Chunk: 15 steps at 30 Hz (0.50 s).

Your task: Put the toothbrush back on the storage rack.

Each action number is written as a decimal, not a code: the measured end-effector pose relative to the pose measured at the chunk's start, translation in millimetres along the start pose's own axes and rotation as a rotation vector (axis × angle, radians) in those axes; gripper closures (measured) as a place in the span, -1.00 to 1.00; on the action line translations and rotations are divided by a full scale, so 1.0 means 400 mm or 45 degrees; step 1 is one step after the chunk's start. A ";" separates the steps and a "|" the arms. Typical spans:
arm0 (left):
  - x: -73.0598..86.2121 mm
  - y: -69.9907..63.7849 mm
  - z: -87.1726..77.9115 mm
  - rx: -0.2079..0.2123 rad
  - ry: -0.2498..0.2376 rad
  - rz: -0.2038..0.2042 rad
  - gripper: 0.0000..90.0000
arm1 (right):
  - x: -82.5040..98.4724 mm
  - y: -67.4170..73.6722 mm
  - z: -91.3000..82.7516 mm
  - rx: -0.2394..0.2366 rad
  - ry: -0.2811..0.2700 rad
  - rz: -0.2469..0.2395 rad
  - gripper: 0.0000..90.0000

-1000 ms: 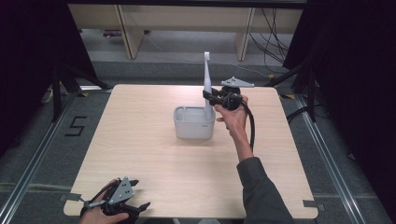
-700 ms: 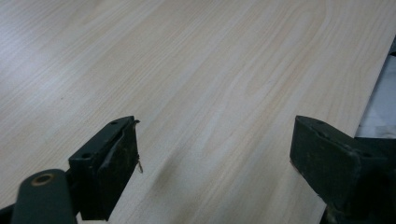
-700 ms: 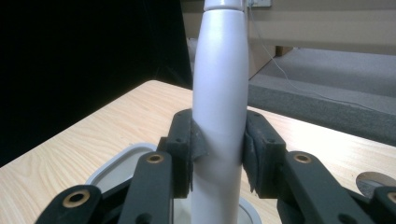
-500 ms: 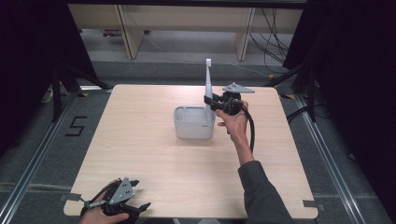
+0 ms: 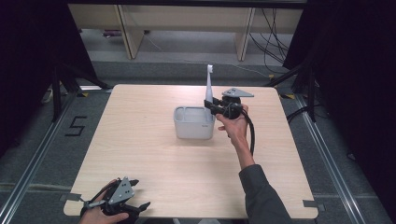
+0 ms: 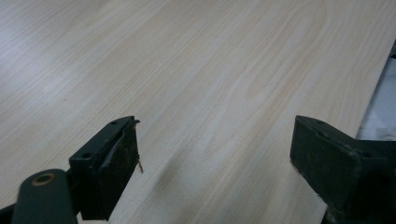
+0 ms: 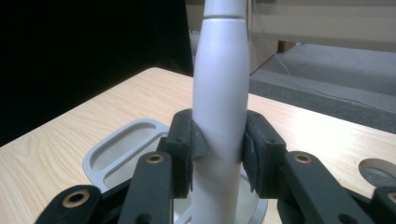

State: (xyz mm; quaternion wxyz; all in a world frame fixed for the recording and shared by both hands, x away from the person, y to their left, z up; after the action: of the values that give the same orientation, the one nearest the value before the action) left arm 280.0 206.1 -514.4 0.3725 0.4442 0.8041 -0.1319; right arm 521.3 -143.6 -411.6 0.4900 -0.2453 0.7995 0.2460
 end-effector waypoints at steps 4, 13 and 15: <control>0.000 0.003 0.000 -0.009 0.008 0.011 -0.67 | 0.006 -0.003 0.002 -0.001 0.010 0.001 0.47; 0.000 -0.001 0.000 0.002 -0.004 0.004 -0.67 | 0.025 -0.005 0.006 0.020 0.033 -0.044 0.47; 0.001 0.002 0.000 -0.009 0.006 0.014 -0.67 | 0.032 -0.007 0.009 0.008 0.042 -0.030 0.47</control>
State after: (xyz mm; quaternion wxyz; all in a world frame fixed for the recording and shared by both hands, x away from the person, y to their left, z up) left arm 280.6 206.7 -514.4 0.3729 0.4474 0.8031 -0.1260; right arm 520.3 -145.4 -424.9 0.4804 -0.2571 0.8054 0.2335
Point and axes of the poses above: each handheld gripper's, and its own axes: z roughly forward along the jaws, x roughly out of its underside, y roughly to its left, the point moved 1 cm from there along z, roughly forward along the jaws, and after that the axes turned 3 degrees about y, right-handed, at the moved point
